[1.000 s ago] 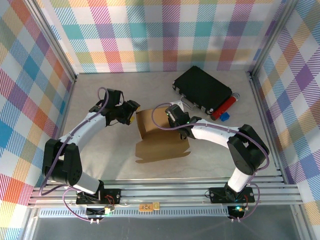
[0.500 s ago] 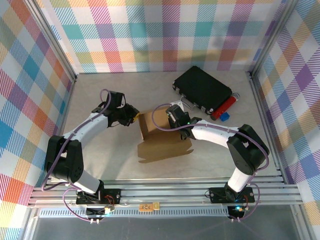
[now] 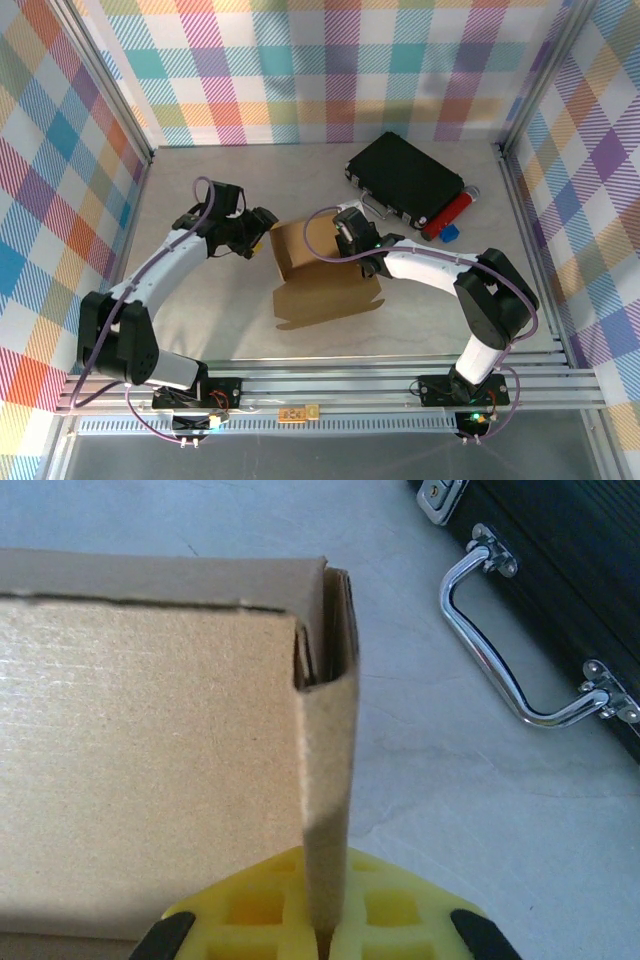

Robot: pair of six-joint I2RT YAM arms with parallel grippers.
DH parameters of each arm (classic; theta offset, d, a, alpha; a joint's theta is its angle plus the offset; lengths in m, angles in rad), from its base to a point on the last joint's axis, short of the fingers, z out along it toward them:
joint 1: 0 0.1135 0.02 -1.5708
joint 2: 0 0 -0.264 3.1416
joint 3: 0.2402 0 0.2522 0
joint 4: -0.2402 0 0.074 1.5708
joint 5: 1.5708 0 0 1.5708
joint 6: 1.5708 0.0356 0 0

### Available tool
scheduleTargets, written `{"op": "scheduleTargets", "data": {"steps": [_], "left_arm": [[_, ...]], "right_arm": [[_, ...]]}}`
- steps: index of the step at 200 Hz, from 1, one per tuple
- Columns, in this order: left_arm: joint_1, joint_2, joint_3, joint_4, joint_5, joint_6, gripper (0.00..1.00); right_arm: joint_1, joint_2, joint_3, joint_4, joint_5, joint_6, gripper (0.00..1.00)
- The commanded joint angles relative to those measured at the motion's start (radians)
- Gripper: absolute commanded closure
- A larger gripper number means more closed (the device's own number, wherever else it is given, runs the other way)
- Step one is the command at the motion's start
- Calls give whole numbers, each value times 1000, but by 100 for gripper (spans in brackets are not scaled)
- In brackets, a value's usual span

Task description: Fold the paper box

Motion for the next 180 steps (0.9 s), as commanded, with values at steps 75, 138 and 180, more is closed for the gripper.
{"op": "scheduleTargets", "data": {"steps": [75,138,180], "left_arm": [[-142,12,-5,-195,-48,320,43],[-165,98,-62,-152,-161,344,50],[-197,171,-66,-59,-182,327,51]], "right_arm": [[-38,49,52,-15,-119,-56,100],[-40,56,71,-37,-135,-64,100],[-40,60,72,-45,-144,-54,100]]}}
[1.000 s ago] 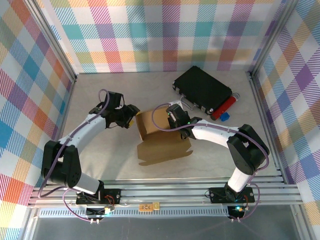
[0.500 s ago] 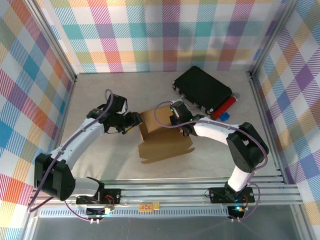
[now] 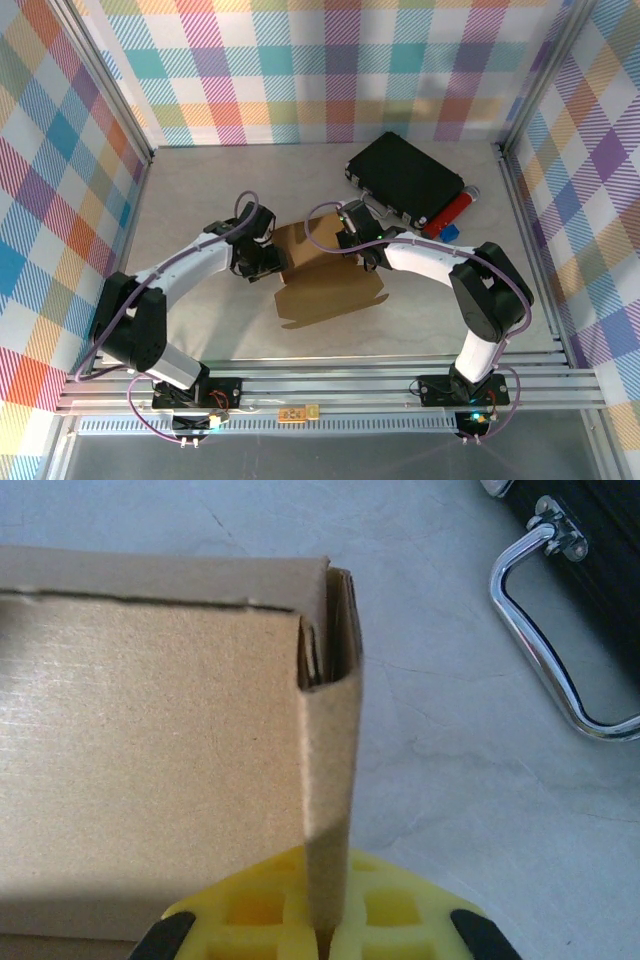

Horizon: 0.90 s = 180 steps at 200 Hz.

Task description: Fold the paper box

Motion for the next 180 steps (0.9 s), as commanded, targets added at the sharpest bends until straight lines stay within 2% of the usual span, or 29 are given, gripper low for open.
{"op": "scheduleTargets", "data": {"steps": [1,31,86,105,121,162,171,180], "left_arm": [[-22,36,-7,64,-34,3,51],[-45,78,-9,90,-95,1,56],[-84,118,1,95,-216,-3,77],[-94,137,17,71,-242,-5,86],[-100,149,32,48,-256,-1,100],[-103,156,62,15,-266,-1,100],[-103,157,74,2,-266,-2,100],[-103,157,87,-14,-269,-6,100]], "right_arm": [[0,13,29,-20,-17,-5,100],[0,15,28,-24,-17,-6,100],[2,44,62,-78,22,-21,100],[2,63,86,-112,53,-26,100],[2,71,101,-128,87,-27,100],[3,69,145,-181,101,5,100],[3,68,182,-239,104,32,84],[3,67,237,-308,110,66,61]]}}
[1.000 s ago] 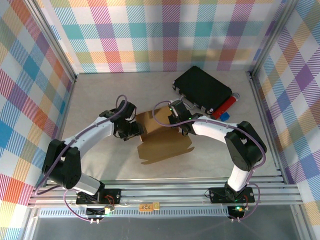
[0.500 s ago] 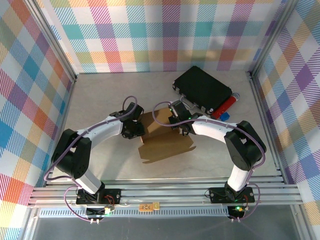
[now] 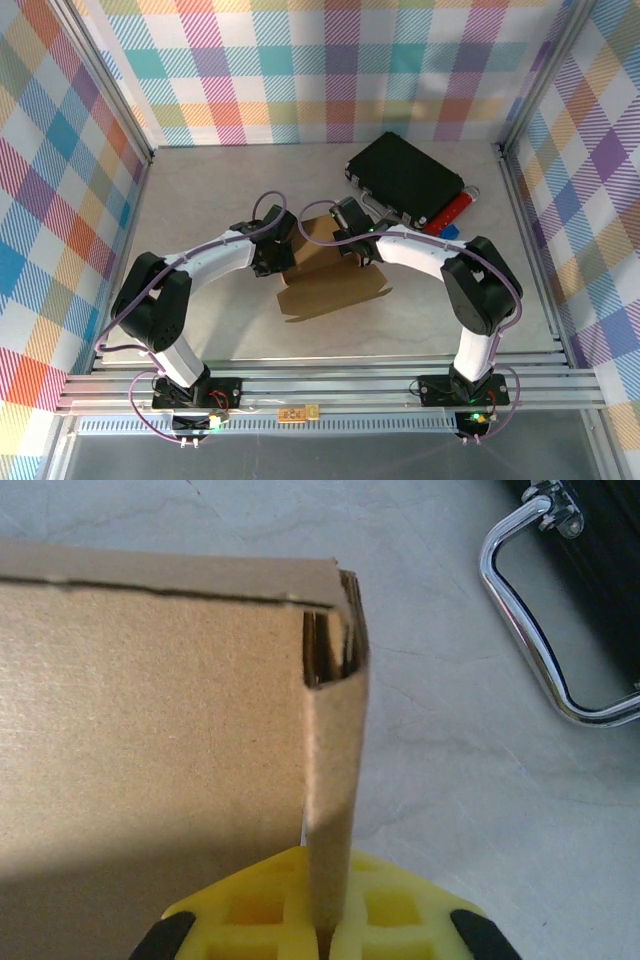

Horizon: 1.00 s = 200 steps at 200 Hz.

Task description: Fold the paper box

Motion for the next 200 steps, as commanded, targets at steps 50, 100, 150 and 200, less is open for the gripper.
{"op": "scheduleTargets", "data": {"steps": [50,100,150,200], "left_arm": [[2,37,81,-157,-2,-48,100],[35,33,73,-172,81,-260,100],[53,23,161,-343,97,-592,100],[56,-142,26,-225,125,-1142,100]], "right_arm": [[-27,-118,366,-674,56,406,14],[-57,-343,395,-1001,-126,766,13],[-62,-464,293,-867,-231,731,19],[-51,-624,9,-444,-465,615,40]]}}
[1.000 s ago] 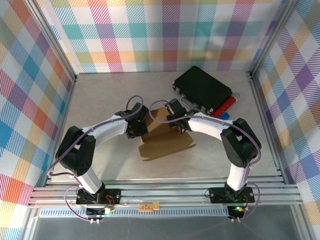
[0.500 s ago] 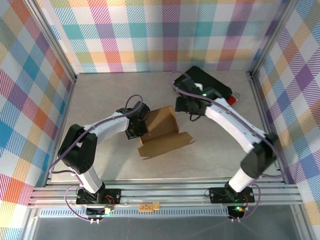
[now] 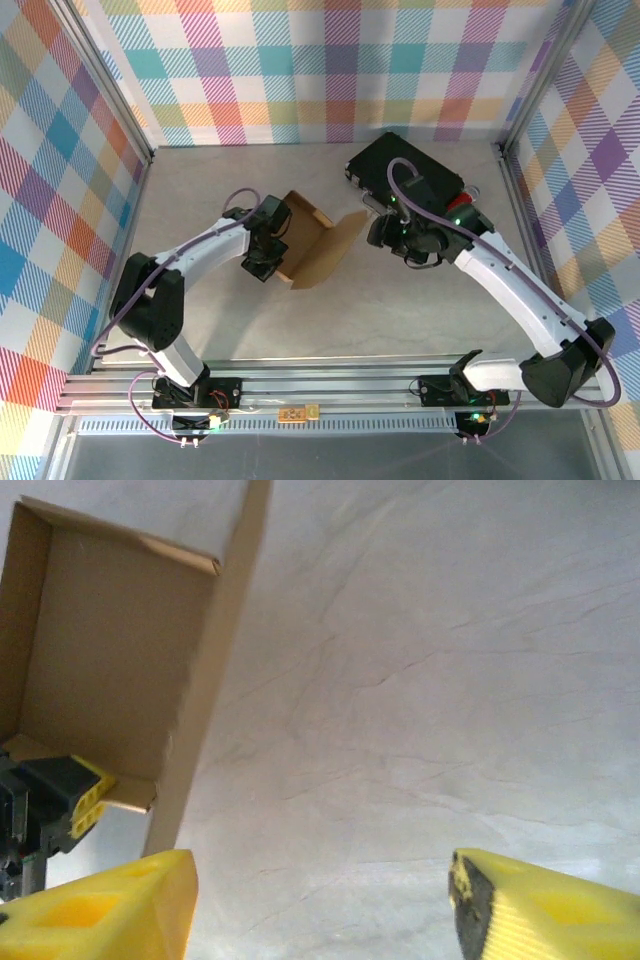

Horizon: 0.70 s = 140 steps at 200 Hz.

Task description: Fold the paper box

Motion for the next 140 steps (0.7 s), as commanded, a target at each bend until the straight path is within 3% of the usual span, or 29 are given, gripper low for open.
{"op": "scheduleTargets", "data": {"steps": [1,17,42,86,140], "left_arm": [[6,-111,-85,61,35,-377,100],[4,-137,-104,90,33,-526,100],[2,-127,-16,10,-37,-571,100],[-1,-108,2,8,-33,-626,100],[-1,-116,-4,12,-42,-635,100]], "right_arm": [[13,-87,-112,263,-150,-50,40],[59,-133,-223,429,-144,-70,43],[87,-115,-261,532,-109,-67,46],[88,92,68,343,-134,-135,35],[96,282,281,202,-119,-249,39]]}}
